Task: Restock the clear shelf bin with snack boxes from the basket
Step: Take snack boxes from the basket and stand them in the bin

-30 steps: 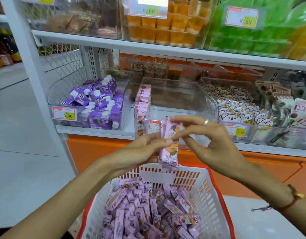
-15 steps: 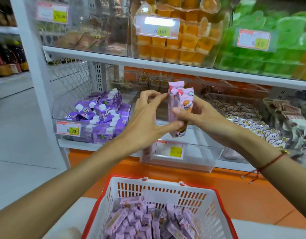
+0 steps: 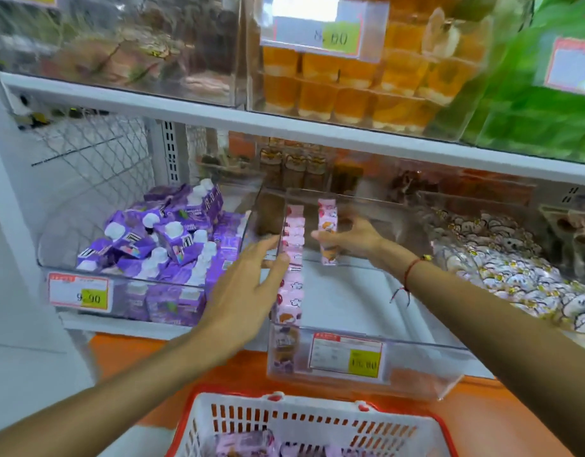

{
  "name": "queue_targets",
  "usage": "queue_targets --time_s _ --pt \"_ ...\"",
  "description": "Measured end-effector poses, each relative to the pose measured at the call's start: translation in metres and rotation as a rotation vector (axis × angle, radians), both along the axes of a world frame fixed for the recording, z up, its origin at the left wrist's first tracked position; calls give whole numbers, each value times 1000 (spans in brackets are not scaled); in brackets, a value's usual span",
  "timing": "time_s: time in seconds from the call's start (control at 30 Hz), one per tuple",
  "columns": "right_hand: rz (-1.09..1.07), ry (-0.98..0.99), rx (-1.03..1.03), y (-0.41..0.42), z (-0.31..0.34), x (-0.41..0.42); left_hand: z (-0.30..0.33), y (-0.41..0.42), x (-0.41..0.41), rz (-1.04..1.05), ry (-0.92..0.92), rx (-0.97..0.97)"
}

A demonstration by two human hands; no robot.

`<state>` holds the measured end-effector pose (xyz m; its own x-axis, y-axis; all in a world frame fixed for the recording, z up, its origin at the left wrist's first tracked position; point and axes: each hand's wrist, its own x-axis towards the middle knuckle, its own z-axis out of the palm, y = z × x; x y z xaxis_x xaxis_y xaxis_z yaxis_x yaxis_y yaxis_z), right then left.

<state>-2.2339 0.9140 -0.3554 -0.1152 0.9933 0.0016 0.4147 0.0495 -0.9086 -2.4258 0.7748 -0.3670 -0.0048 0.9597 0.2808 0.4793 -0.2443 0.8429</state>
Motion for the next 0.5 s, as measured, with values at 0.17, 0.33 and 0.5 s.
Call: queue_targets --time_s 0.17,0.33,0.5 --pt "-51 -98 -35 20 -30 -11 -5 1 -4 -17 -79 -8" --pt "-93 -115 -103 30 -35 -15 -3 -3 -1 -18 -81 -19" --pt "-68 -168 -190 32 -28 -19 4 -7 0 -46 -110 -27"
